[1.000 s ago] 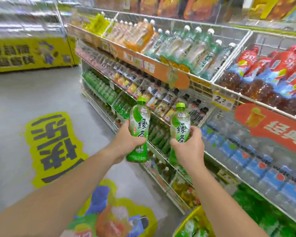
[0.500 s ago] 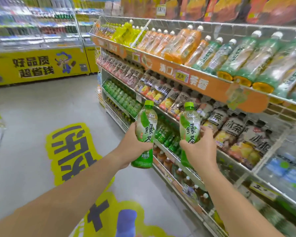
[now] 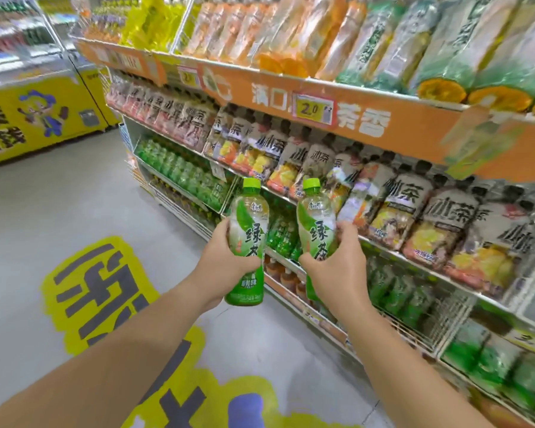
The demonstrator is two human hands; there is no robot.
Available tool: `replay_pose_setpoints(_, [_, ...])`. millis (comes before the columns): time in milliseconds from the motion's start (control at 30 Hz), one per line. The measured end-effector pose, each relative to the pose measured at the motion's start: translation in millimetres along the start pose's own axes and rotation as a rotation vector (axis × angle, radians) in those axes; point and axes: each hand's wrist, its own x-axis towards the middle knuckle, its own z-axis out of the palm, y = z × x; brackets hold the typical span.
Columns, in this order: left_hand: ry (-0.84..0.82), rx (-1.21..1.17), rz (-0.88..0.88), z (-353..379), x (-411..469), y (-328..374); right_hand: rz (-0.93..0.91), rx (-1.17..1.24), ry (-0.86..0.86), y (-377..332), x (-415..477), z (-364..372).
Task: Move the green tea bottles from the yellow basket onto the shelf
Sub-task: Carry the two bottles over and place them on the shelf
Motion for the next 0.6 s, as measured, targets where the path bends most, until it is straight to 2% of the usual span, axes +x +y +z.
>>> replay_pose_setpoints(167, [-0.034,-0.007,-0.066,5.1,53.3,-25.5,0.078,0.017,0.032,24.1,31.5,22.2])
replay_pose_setpoints(400, [-0.168,0.021,-0.186,30.3,97.4,-73.7,0.181,-0.025,0.072,74.1,46.8,36.5])
replay_pose_setpoints(600, [-0.332,0.098,-0.303,50.9,129.1,-128.4,0.279,-0.021,0.176,122.7,43.2,47.5])
